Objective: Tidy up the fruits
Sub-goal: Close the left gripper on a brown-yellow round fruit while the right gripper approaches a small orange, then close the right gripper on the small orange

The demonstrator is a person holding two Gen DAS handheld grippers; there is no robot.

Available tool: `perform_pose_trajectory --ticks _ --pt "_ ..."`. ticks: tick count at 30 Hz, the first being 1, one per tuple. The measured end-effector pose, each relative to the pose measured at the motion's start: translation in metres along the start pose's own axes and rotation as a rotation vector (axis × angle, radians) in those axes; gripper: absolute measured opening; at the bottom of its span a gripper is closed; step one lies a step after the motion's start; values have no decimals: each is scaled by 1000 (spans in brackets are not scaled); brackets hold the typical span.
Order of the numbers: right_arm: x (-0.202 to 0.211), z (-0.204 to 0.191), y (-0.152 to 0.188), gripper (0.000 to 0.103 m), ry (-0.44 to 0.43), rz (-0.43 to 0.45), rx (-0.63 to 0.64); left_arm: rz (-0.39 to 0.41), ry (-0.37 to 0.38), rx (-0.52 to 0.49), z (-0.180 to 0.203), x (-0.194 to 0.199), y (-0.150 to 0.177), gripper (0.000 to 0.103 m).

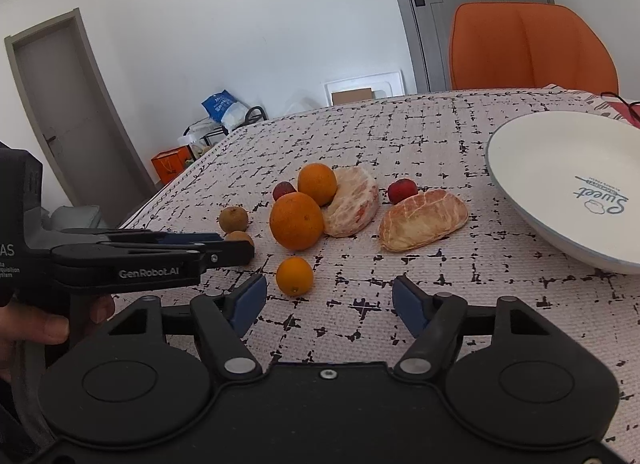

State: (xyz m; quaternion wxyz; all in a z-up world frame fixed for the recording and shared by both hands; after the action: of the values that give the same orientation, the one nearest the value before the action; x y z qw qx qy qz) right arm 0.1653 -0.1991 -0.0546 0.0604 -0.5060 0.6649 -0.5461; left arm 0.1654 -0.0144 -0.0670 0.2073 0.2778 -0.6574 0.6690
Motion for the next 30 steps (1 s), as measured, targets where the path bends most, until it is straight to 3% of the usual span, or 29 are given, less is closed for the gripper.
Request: perform_pose_trajectory --ticks 20,22,24,30 --pt "-25 -10 -8 57 4 -42 33 40 13 19 -17 28 7 25" --pt "-27 -11 -8 49 5 -44 39 45 11 20 -18 31 6 25" --pt "-27 -12 -8 26 -11 -50 40 51 9 21 -20 35 6 25" --pt "-20 -12 -8 22 -38 -38 33 60 12 10 -15 44 4 25"
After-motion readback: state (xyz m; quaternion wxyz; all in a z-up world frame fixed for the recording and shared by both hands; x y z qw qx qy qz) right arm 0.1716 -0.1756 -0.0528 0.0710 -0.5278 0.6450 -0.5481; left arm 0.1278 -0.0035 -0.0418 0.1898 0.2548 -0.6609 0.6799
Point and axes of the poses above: each gripper's, at about its wrist camera, not at the fingertips, and x roughly against the way its jaws point, z to its right, y to its underside, the point moved 3 cm from there along -x, roughly the way its jaws point, and after that the axes turned 13 degrees about -y, right-handed, at the moved point
